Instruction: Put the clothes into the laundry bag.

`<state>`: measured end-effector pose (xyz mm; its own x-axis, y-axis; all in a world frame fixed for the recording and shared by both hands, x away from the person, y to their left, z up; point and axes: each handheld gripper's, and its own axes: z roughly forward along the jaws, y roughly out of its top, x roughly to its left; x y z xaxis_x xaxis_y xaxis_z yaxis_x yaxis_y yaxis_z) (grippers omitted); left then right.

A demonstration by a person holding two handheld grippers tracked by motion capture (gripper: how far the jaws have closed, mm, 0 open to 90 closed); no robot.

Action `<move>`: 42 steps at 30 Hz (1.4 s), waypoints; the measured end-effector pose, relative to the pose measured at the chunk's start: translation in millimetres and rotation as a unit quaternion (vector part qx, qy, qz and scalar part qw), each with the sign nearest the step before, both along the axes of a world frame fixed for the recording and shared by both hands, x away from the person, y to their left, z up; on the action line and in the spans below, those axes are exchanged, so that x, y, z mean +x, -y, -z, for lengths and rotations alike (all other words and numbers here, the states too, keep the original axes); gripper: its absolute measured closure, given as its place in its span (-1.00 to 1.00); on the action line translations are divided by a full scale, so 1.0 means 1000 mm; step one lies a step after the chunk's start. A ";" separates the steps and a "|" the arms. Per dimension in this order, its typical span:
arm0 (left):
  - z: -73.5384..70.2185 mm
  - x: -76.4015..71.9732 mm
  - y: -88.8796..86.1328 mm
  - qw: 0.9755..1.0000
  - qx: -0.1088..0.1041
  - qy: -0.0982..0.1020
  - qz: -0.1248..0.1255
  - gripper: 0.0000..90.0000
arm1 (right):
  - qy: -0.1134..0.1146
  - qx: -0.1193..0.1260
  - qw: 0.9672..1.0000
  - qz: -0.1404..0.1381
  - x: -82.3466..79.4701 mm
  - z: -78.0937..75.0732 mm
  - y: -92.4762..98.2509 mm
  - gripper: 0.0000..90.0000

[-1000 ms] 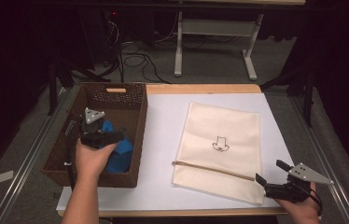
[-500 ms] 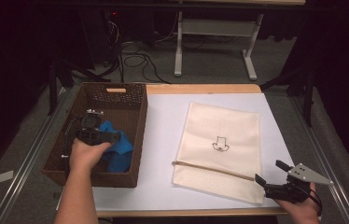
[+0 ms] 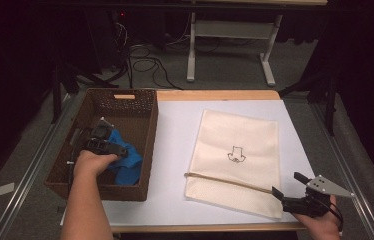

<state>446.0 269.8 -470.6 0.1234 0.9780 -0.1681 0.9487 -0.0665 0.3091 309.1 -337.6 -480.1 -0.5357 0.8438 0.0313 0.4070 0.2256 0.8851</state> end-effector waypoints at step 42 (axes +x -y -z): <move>-0.006 -0.011 0.020 0.994 -0.019 0.043 0.097 0.48 | 0.007 0.004 1.000 0.009 -0.002 -0.002 -0.002 -0.94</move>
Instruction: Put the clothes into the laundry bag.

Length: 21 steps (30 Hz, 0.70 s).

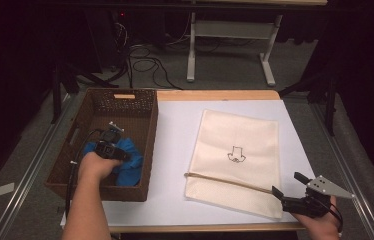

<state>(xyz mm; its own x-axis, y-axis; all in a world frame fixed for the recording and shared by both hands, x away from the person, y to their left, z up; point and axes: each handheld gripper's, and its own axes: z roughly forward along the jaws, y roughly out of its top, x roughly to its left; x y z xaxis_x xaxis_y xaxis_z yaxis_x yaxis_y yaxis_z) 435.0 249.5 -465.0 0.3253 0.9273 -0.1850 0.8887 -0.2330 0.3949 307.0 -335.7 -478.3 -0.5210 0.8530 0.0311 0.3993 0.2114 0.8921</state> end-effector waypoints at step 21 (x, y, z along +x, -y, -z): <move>-0.039 -0.036 -0.004 0.965 0.022 0.261 -0.028 0.48 | 0.007 0.003 1.000 -0.003 -0.001 -0.001 0.001 -0.94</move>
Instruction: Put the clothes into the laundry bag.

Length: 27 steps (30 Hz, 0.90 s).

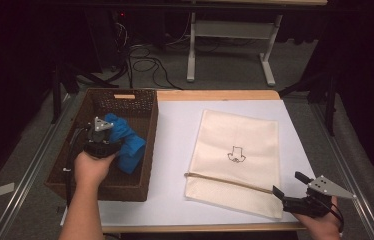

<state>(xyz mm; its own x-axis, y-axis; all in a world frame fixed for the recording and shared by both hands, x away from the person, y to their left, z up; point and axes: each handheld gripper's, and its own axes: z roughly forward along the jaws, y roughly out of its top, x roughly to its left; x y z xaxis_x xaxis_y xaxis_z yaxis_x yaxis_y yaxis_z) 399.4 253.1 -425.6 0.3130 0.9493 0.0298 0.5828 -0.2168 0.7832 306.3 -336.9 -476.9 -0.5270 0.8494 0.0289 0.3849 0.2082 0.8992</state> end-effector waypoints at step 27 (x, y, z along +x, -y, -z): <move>-0.039 -0.051 -0.006 0.963 -0.043 0.262 -0.041 0.49 | 0.005 -0.002 1.000 0.007 0.000 0.002 -0.001 -0.93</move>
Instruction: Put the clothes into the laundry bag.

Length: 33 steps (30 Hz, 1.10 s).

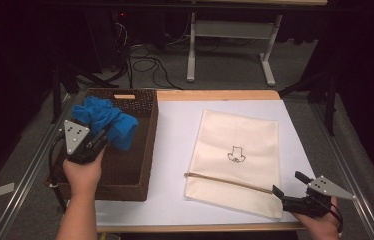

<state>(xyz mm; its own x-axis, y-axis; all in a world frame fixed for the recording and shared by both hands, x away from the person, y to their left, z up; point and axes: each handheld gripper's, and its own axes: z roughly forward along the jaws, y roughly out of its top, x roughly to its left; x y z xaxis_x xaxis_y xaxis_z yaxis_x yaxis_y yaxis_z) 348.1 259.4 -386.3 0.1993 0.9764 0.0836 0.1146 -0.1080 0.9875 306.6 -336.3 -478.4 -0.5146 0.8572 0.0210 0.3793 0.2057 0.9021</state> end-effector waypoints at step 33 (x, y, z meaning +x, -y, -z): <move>-0.045 -0.011 0.085 0.993 -0.009 0.069 0.098 0.50 | 0.003 0.001 1.000 -0.005 0.000 0.000 0.000 -0.91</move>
